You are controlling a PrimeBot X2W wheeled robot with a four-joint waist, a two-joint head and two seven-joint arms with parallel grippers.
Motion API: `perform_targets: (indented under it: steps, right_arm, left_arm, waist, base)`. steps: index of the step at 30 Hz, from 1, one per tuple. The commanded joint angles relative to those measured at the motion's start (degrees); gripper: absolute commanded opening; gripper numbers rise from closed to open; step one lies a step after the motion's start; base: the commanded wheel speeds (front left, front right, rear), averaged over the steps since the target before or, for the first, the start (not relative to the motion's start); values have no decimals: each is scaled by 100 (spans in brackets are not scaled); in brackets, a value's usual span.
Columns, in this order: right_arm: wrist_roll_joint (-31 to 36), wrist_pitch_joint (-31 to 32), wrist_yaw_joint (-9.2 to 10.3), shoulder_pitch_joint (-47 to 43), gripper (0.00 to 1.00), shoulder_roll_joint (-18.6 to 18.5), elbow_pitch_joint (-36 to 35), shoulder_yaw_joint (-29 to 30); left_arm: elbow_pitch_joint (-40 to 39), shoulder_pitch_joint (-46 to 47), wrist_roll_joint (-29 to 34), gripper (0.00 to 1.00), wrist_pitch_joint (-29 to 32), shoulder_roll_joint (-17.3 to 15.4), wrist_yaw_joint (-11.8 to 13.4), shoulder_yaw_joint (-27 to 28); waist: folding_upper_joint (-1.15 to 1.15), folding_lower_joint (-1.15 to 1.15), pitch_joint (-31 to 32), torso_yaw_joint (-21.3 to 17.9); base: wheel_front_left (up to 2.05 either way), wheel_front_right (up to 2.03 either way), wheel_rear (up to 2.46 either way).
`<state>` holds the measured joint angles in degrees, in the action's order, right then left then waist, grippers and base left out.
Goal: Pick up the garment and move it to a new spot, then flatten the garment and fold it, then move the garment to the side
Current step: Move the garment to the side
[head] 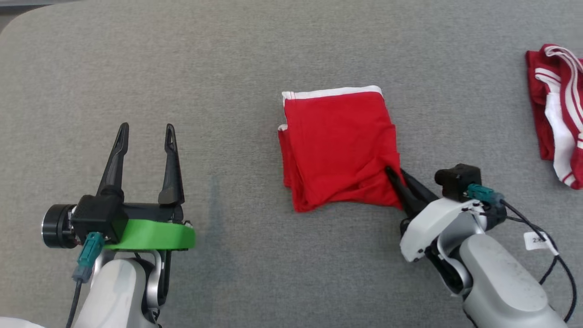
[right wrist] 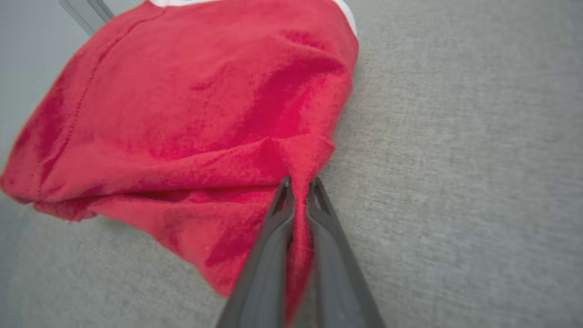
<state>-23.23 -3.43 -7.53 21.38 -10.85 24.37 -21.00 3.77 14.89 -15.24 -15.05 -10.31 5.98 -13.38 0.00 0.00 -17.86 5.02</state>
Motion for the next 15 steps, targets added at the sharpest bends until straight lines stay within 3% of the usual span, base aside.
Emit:
perform_targets:
  steps: [1, 7, 15]
  right_arm:
    - [-41, -69, 9, -69, 0, -144, -76, 30]
    - [-170, -79, 8, -64, 0, -872, -337, 220]
    - [-123, 68, 8, 805, 0, -2011, -685, 460]
  left_arm:
    - [-53, -30, 47, 100, -13, -52, -19, 7]
    - [-220, 137, 108, 100, 17, -56, -118, -154]
    - [-408, 506, 214, 100, 136, -35, -225, -394]
  waist:
    - [0, 0, -41, -436]
    - [0, 0, -230, -970]
    - [0, 0, -761, -1226]
  base:
    - [0, 0, 0]
    - [0, 0, 0]
    - [0, 0, 0]
